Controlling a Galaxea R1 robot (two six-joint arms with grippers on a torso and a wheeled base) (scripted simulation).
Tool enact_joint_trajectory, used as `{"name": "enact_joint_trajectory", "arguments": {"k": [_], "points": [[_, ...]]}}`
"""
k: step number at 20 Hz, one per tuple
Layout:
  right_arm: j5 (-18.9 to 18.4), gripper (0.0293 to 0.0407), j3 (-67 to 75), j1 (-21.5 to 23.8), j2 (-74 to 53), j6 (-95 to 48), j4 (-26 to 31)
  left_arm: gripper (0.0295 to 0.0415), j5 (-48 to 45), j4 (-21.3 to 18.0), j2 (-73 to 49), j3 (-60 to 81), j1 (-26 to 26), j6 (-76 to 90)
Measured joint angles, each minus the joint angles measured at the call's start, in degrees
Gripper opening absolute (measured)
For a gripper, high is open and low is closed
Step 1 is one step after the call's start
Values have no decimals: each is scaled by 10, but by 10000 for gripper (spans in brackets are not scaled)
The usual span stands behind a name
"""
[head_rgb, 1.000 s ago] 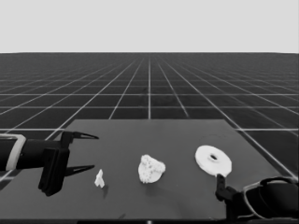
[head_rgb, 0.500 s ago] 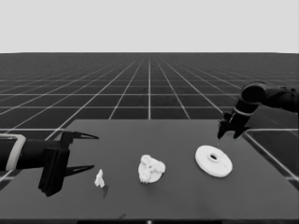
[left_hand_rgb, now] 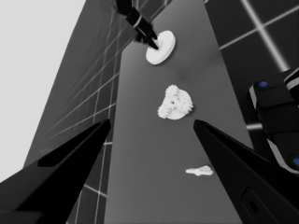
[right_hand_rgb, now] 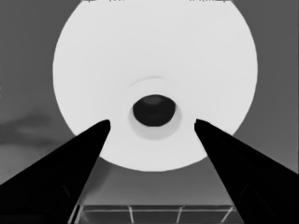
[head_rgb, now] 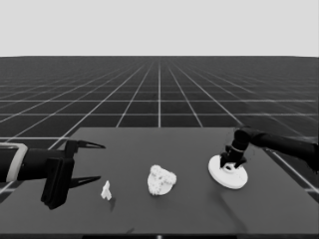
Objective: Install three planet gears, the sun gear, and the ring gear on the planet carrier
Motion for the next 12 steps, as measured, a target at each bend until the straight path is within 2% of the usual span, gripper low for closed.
{"name": "enact_joint_trajectory", "arguments": {"k": [5, 6, 12], "points": [[13, 385, -20, -12, 10, -7, -5, 385, 0, 0, 0, 0, 0, 0], [13, 349, -21, -13, 10, -8, -5, 385, 0, 0, 0, 0, 0, 0], [13, 348, -22, -12, 11, -8, -5, 385, 0, 0, 0, 0, 0, 0]]}}
